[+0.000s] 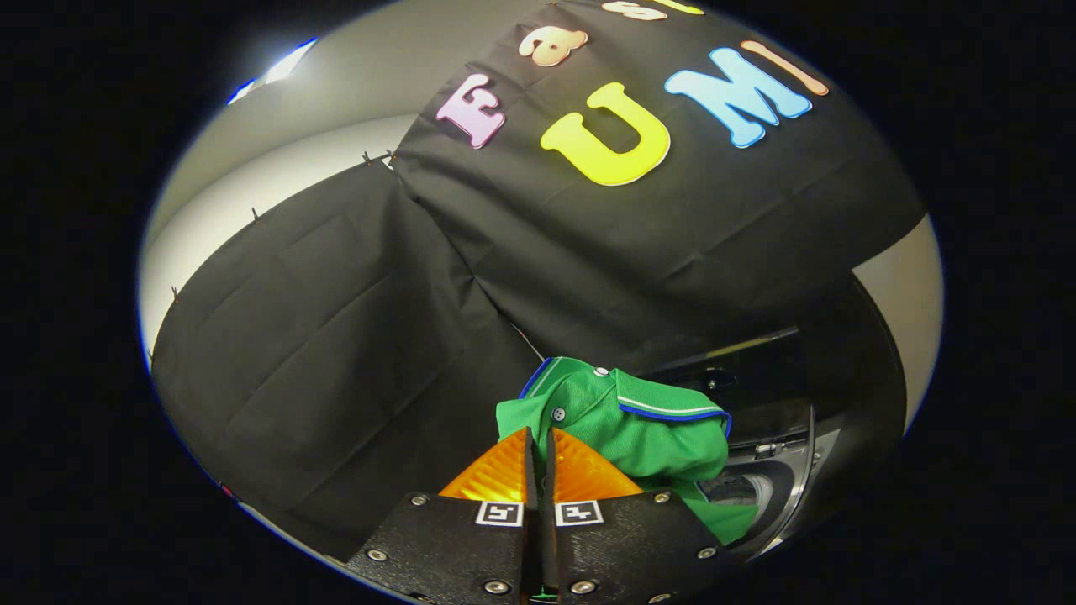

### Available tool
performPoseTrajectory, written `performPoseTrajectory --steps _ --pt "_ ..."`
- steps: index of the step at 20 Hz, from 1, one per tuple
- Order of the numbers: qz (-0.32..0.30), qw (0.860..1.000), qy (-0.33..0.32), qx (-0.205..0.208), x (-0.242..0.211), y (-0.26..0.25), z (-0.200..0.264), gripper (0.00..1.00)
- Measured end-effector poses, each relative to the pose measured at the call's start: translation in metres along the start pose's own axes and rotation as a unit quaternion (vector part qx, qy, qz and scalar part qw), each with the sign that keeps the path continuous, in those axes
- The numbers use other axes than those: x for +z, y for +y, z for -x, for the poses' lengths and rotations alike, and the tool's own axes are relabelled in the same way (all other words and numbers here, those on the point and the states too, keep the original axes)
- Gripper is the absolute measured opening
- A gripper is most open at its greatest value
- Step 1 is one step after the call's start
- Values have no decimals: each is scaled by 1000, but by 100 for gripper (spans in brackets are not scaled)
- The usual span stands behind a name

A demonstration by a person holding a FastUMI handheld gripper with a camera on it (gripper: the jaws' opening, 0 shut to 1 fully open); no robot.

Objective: Put the clothes into the washing machine and then close the washing machine lid.

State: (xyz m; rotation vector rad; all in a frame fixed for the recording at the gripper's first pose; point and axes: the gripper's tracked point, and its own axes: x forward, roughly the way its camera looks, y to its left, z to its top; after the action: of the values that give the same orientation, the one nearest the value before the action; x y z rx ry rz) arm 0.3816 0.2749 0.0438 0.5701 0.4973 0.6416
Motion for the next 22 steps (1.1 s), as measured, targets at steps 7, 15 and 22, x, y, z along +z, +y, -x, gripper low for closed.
performPoseTrajectory --steps 7,15,22 --pt "18 998 34 -49 -54 -34 -24 0" --pt "21 993 74 -86 -112 -72 -54 0" --pt "26 984 107 -143 -148 -119 -72 2"
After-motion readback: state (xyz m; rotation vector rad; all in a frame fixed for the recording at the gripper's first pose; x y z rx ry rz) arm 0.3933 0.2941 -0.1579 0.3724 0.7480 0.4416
